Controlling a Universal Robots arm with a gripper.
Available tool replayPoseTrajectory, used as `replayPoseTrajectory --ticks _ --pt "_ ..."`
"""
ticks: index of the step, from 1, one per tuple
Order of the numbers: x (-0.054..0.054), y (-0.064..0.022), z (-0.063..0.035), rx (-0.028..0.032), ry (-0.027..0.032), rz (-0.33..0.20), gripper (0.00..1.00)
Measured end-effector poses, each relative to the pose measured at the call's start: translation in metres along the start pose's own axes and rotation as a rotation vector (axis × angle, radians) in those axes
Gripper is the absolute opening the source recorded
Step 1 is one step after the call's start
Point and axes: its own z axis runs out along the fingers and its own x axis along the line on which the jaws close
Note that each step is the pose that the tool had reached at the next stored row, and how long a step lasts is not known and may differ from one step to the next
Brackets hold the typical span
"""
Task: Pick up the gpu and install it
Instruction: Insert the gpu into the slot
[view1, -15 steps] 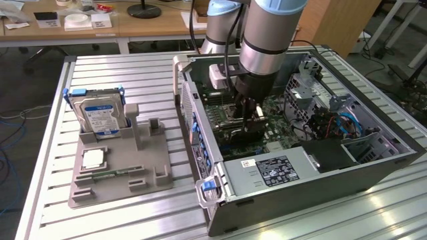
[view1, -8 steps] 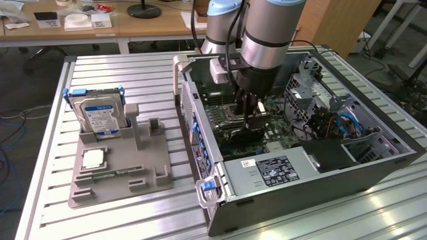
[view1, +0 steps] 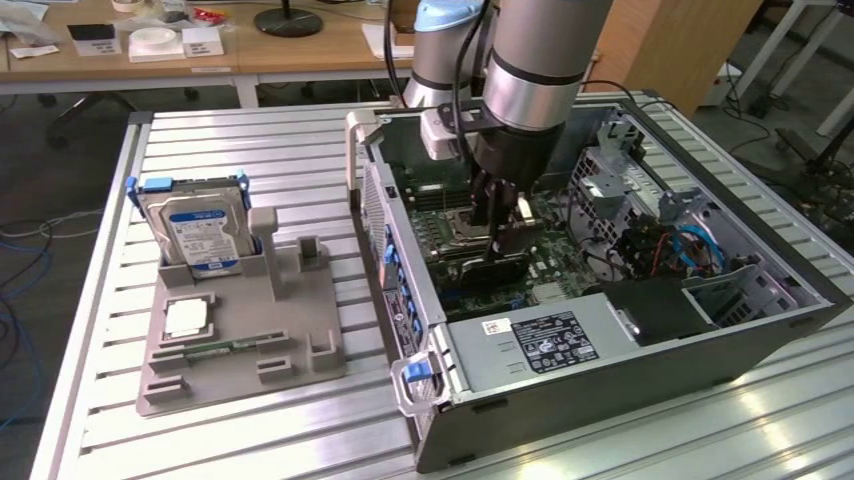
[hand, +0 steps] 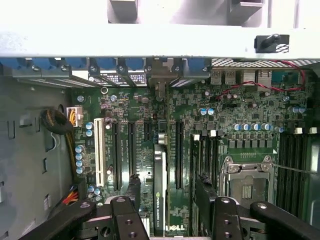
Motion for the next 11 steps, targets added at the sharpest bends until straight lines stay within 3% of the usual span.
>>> replayPoseTrajectory --ticks 11 --pt "-0.0085 0.0002 -0.0018 -0.0001 0.0003 0.0 0.58"
